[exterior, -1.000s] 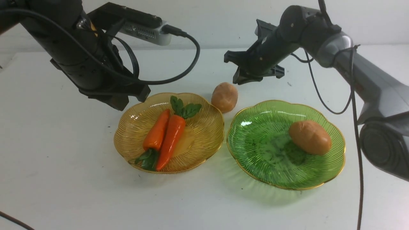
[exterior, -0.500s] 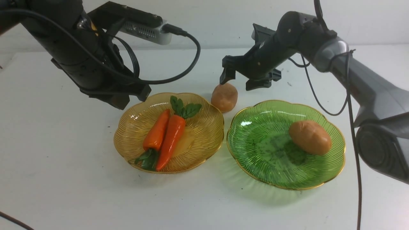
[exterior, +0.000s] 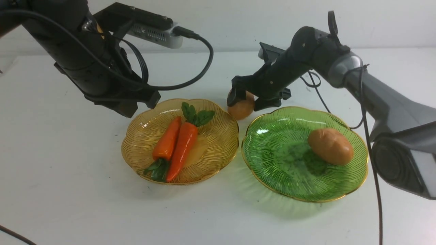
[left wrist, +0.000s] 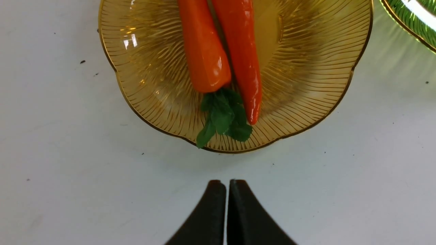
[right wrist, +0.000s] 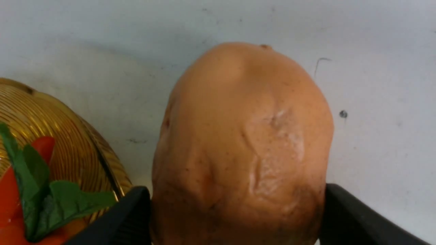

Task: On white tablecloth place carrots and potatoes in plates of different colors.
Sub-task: 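Put the potato onto the plate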

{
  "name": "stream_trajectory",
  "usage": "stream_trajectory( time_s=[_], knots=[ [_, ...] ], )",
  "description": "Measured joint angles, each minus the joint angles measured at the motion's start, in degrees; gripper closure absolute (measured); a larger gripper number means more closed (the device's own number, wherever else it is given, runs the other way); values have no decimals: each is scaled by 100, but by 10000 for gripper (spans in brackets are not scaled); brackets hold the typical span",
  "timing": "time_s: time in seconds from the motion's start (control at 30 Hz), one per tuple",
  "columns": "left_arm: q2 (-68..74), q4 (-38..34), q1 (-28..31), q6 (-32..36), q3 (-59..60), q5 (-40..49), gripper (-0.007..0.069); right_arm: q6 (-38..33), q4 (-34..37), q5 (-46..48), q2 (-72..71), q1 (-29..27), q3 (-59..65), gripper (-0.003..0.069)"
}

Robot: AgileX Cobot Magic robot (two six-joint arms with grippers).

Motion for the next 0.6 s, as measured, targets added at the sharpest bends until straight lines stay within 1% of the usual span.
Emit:
stream_trajectory(
  time_s=[0.1,0.43,0.6],
  knots=[
    [0,0,0,0,0,-1,628,-44,-26,-18,0,0,0,98],
    [0,0,0,0,0,6,628,-44,-399,94,-276,-77,0,98],
    [-7,4,0,0,0,17,628,129,-828,523,-815,-266,15,98]
  ],
)
